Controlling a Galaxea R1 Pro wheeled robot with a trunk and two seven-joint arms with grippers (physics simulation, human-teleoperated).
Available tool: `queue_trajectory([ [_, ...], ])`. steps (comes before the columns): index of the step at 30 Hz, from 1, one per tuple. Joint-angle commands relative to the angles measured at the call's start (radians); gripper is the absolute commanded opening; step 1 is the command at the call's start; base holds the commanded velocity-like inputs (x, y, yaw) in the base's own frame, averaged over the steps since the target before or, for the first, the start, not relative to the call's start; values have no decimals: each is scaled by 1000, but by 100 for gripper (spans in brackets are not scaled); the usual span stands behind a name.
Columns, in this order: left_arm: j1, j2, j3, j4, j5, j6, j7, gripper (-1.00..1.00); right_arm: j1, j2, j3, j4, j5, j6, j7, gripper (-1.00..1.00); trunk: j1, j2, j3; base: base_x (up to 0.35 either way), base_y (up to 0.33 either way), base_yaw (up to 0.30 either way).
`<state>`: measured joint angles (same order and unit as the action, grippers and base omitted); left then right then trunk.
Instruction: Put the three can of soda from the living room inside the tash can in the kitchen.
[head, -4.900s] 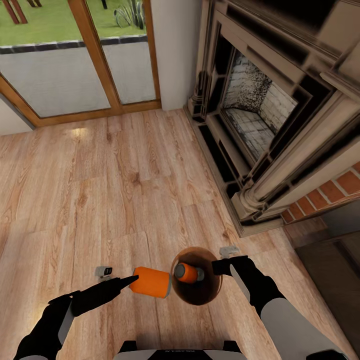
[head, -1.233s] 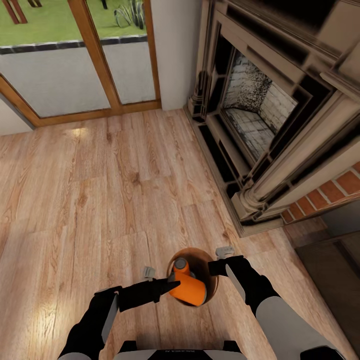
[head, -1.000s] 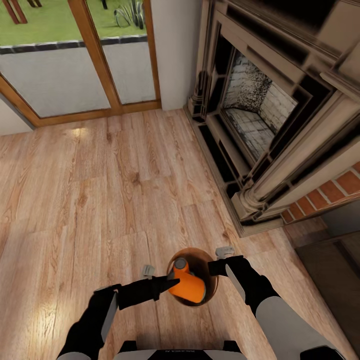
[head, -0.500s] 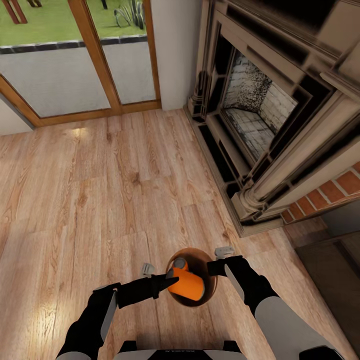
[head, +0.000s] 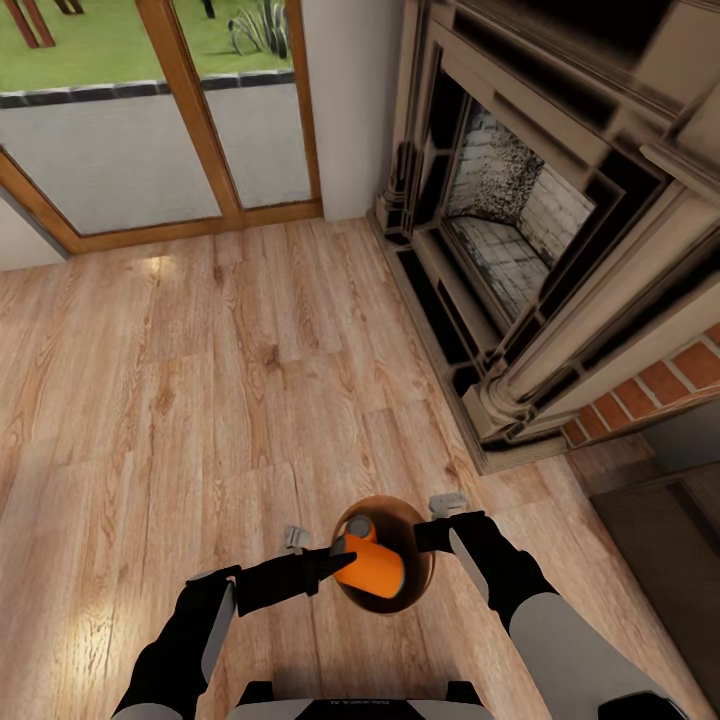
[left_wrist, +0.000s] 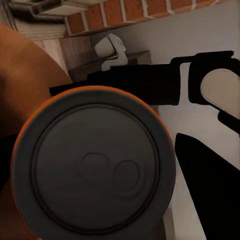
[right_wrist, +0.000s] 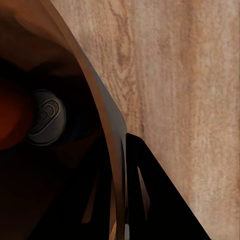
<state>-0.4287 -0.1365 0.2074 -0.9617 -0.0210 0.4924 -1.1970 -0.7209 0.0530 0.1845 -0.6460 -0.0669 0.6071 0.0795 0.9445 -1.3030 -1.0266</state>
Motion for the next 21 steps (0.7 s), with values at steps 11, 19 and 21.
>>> queue_trajectory([
  [11,0,-2,-3,0,0,-1,41,-100,0,1,0,0,-16,0,8,-100,0,0,0,0,0,0],
  [19,0,-3,-9,-1,1,-3,97,-100,0,1,0,0,-16,0,8,-100,0,0,0,0,0,0],
  [21,-1,-3,-22,-3,1,-3,104,-100,0,1,-1,0,-16,0,8,-100,0,0,0,0,0,0],
])
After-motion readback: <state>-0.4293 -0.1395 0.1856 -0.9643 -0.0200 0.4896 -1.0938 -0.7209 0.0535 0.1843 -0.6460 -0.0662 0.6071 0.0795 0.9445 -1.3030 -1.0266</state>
